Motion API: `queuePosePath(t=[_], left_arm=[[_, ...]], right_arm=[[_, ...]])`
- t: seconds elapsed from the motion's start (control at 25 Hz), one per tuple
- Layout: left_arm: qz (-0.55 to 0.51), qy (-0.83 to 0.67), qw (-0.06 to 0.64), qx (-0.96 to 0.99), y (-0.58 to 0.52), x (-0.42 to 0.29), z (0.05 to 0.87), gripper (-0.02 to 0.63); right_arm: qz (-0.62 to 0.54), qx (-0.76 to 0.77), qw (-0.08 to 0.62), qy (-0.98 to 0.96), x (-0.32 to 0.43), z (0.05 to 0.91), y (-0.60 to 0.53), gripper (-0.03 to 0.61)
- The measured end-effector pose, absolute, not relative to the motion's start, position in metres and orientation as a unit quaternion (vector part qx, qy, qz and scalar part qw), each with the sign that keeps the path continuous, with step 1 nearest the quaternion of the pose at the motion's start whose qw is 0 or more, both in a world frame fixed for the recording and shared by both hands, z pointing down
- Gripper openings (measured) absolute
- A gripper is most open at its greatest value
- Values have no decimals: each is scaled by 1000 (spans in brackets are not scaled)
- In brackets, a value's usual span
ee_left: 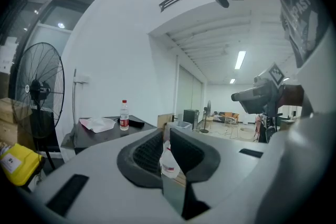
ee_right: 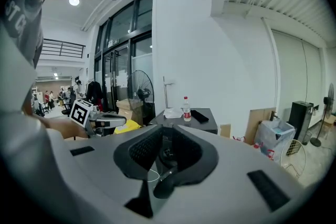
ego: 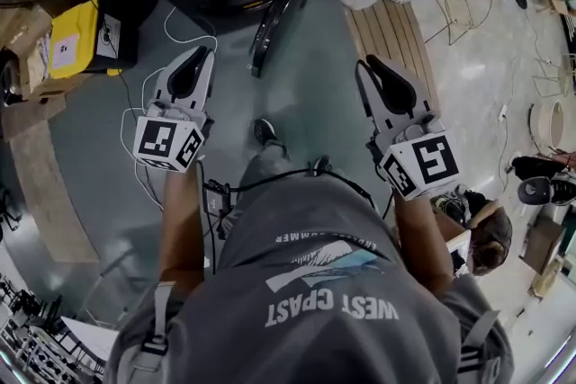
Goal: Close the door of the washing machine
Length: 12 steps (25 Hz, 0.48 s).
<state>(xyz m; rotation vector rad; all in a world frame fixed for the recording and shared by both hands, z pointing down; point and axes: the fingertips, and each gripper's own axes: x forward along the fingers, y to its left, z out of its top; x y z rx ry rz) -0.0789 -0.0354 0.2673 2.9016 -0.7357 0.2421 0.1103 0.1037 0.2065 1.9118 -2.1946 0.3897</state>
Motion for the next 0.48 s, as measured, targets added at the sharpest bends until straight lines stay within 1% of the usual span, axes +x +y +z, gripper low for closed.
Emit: queuePosePath(t=[0.48], left_arm=[[74, -205, 76, 973, -78, -74, 276, 55]], right_arm=[[129, 668, 101, -726, 91, 206, 61, 78]])
